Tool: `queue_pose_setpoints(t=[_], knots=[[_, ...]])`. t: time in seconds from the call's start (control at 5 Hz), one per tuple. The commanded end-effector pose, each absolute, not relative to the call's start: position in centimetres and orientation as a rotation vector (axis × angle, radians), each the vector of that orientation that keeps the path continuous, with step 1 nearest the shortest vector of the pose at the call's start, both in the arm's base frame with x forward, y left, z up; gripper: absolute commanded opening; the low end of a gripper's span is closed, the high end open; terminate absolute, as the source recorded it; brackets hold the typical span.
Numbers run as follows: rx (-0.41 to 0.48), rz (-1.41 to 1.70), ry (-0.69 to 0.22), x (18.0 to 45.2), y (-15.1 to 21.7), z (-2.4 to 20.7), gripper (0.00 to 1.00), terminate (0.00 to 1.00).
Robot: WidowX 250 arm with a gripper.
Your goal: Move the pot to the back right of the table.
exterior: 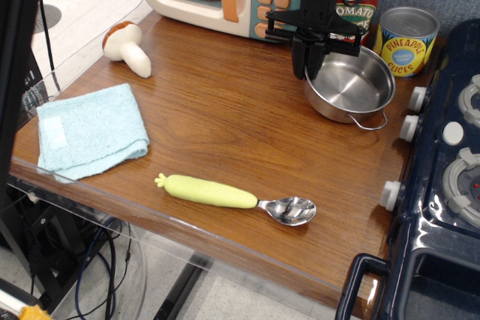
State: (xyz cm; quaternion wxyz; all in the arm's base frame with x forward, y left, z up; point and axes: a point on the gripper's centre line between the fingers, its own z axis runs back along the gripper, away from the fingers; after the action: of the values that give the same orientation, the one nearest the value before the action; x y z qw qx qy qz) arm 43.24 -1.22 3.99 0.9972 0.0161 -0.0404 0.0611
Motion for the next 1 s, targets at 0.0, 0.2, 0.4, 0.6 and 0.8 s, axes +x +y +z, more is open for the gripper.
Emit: queue_pose_setpoints(t=[0.0, 0.2, 0.4, 0.6, 0.8], knots=[[0.014, 0.101, -0.117, 43.1, -1.3, 5.5, 1.0, 0.0], [0.017, 0.095, -0.118, 42.8, -1.2, 5.4, 1.0, 0.0], [0.019, 0.086, -0.128, 42.8, -0.9, 5.9, 1.0, 0.0], [0.052, 0.056, -0.197, 42.5, -0.1, 8.2, 1.0, 0.0], [0.038, 0.028, -0.266, 42.0, 0.4, 10.8, 1.0, 0.0]])
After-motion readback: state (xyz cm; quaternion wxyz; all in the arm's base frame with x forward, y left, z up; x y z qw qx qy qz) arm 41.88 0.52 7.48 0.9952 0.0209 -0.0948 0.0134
